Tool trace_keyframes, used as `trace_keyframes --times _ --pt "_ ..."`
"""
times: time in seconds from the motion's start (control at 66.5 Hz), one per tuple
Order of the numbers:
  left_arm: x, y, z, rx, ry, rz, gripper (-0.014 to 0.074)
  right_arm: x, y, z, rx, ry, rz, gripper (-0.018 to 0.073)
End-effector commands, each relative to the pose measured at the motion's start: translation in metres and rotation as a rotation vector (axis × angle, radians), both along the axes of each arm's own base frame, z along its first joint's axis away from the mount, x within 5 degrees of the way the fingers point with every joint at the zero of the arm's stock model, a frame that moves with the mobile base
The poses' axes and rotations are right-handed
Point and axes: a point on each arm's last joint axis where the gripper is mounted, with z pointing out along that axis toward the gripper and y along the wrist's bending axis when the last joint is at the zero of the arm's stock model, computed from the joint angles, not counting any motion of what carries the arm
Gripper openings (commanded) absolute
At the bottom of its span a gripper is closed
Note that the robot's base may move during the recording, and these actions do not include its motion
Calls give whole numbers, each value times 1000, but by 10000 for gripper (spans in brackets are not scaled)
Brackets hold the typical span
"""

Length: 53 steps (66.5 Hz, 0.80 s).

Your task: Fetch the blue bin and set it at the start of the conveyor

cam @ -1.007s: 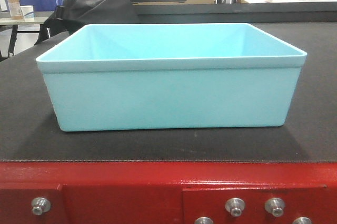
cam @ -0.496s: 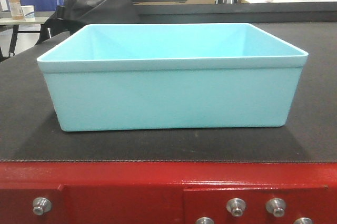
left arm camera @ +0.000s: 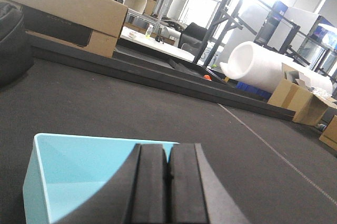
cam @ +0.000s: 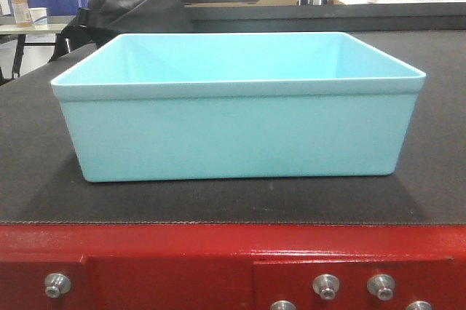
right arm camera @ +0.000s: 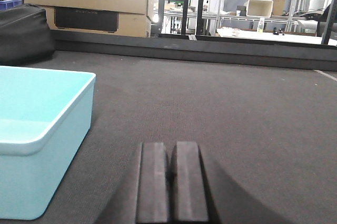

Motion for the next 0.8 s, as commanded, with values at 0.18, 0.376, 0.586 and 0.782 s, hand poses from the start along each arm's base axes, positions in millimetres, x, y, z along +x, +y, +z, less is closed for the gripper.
trace_keyframes --times 0.18,0.376,0.586,0.782 --pt "-2 0 3 -2 -22 -5 -111 -1 0 2 -11 -28 -7 -165" --pt "-2 1 3 -5 -19 -2 -111 -1 0 2 -11 -28 -7 -165" --pt "-8 18 1 234 -103 133 -111 -1 0 2 -11 -28 -7 -165" --pt "-21 37 -14 402 -182 309 -111 -1 0 2 -11 -28 -7 -165"
